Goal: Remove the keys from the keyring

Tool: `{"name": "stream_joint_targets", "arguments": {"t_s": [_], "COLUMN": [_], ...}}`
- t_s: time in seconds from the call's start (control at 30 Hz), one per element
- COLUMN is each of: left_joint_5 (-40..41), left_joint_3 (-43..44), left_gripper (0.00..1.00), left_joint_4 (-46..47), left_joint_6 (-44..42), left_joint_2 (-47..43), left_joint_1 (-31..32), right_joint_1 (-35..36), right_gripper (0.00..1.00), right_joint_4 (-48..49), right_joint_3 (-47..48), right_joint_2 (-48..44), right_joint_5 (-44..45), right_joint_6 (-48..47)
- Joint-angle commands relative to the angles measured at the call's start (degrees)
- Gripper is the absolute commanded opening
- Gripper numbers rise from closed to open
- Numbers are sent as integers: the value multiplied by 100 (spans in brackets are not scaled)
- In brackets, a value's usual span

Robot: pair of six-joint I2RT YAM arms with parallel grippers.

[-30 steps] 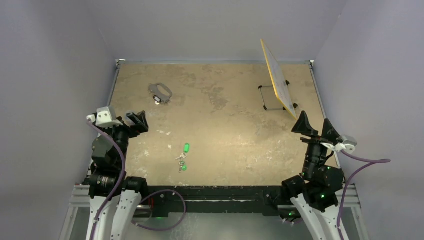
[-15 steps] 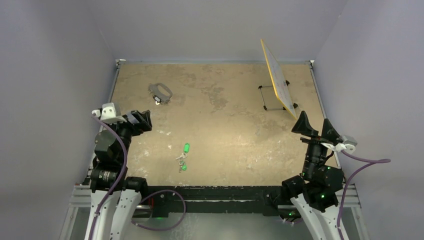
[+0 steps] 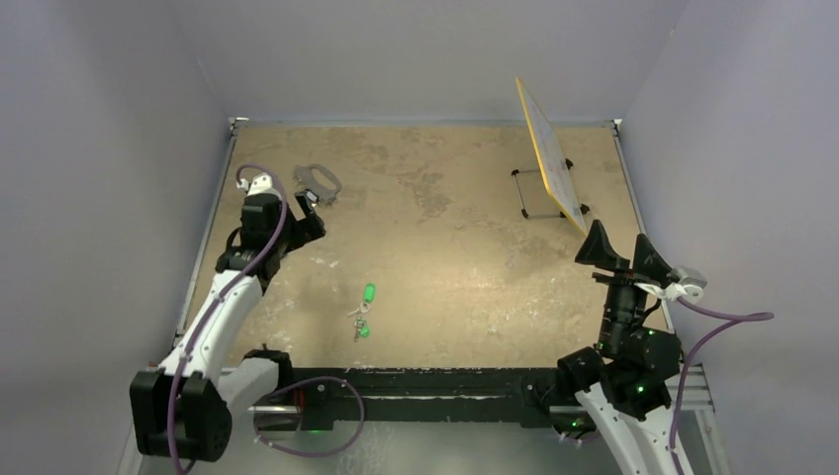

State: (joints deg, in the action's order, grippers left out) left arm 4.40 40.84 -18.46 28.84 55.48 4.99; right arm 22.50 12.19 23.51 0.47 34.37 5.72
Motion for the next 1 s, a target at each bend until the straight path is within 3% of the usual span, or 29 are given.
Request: {"name": "stream_joint_targets", "arguments": {"t_s": [0.0, 0.23, 0.5, 0.7, 0.97], "left_joint_5": [283, 957, 1194, 1318, 1616], "left_joint_3": [418, 857, 1788, 2564, 3273], "left_gripper": [98, 91, 78, 60, 50], "left_joint_4": [575, 1393, 1731, 1492, 1257], "left_joint_6": [406, 576, 608, 568, 391], "left_joint_2": [793, 2051, 3646, 4634, 5469], "left_joint_1": [-12, -7, -20, -25, -50], "right_joint_1": [70, 139, 144, 150, 162], "right_gripper": [99, 99, 99, 99, 99], "right_joint_4": [21, -38, -134, -129, -225], "right_joint_3": [233, 268, 338, 338, 396], "right_joint_2": [-38, -38, -38, -38, -38], "right_joint_5": [45, 98, 150, 150, 164], "right_joint_6": [106, 139, 177, 190, 211]}}
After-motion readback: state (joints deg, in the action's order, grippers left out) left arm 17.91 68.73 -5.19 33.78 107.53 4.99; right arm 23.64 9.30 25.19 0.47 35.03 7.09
